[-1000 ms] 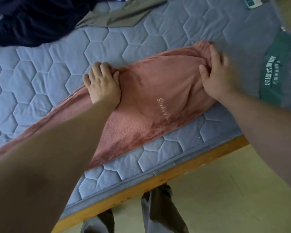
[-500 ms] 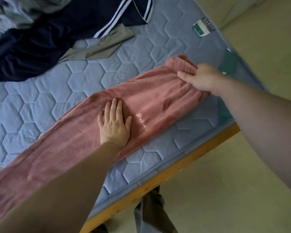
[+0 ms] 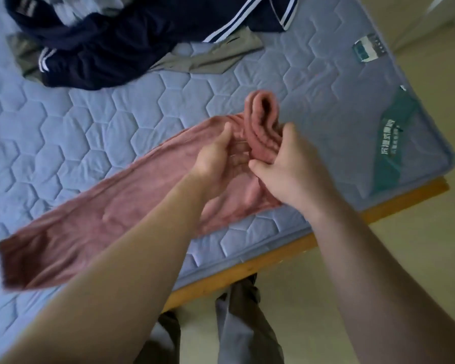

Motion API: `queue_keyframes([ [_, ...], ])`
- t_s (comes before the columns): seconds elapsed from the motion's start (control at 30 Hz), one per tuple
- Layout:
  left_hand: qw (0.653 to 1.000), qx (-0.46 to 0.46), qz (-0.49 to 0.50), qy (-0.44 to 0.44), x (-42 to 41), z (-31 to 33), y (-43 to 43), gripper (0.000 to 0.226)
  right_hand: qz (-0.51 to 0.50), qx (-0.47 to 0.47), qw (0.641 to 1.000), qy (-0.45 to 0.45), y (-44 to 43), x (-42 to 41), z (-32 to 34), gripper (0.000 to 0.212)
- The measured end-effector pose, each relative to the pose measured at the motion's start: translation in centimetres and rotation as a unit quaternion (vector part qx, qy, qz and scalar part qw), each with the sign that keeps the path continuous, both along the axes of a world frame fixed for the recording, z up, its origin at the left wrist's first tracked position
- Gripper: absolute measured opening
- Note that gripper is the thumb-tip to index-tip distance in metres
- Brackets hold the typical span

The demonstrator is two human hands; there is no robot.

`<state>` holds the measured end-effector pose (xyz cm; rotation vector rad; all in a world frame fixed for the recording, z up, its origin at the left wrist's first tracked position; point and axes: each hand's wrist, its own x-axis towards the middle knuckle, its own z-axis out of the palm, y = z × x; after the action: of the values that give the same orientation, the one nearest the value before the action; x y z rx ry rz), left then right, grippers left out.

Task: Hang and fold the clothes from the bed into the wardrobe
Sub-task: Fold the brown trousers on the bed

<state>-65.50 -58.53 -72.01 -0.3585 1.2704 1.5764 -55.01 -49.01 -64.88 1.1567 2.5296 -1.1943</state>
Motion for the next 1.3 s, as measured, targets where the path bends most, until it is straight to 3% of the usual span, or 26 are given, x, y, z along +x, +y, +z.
queue_keyframes([
  [0.17,0.997,0.005,0.033,-0.068,-3.7,2.0,-13.2,0.070,0.101,0.030,0.993,0.050,-14.9,-2.0,-1.8,0.064],
  [0.4,0.995,-0.066,0.017,-0.069,-6.4,2.2,-33.3,0.097,0.195,-0.013,0.979,0.053,-31.9,-5.9,-4.0,0.083],
  [0.47,0.993,-0.085,0.052,-0.067,-7.1,2.1,-38.1,0.089,0.221,-0.024,0.972,0.073,-36.5,-6.9,-4.5,0.083],
  [0.63,0.986,-0.142,0.082,0.011,-8.2,2.4,-46.8,0.034,0.275,-0.041,0.954,0.116,-46.4,-8.4,-7.1,0.078],
  [0.8,0.967,-0.244,0.062,0.042,-9.8,-0.9,-51.6,0.008,0.245,-0.025,0.960,0.131,-51.3,-9.4,-10.8,0.070],
  [0.93,0.965,-0.244,0.083,0.037,-10.8,-2.8,-53.0,0.018,0.226,0.009,0.960,0.165,-53.3,-9.5,-12.5,0.070],
  [1.0,0.967,-0.247,0.057,0.028,-11.1,-2.9,-53.5,0.009,0.205,-0.017,0.961,0.183,-54.5,-9.4,-12.5,0.060],
  [1.1,0.965,-0.245,0.058,0.071,-10.8,-3.3,-54.4,0.029,0.177,-0.065,0.963,0.193,-55.7,-9.1,-12.5,0.041],
  [1.2,0.903,-0.369,0.001,0.221,-9.9,-5.7,-55.4,0.037,0.221,-0.116,0.957,0.148,-56.0,-8.7,-13.1,0.046],
  [1.3,0.866,-0.430,0.005,0.257,-9.2,-7.1,-55.2,0.036,0.237,-0.071,0.956,0.160,-54.7,-9.2,-13.4,0.039],
])
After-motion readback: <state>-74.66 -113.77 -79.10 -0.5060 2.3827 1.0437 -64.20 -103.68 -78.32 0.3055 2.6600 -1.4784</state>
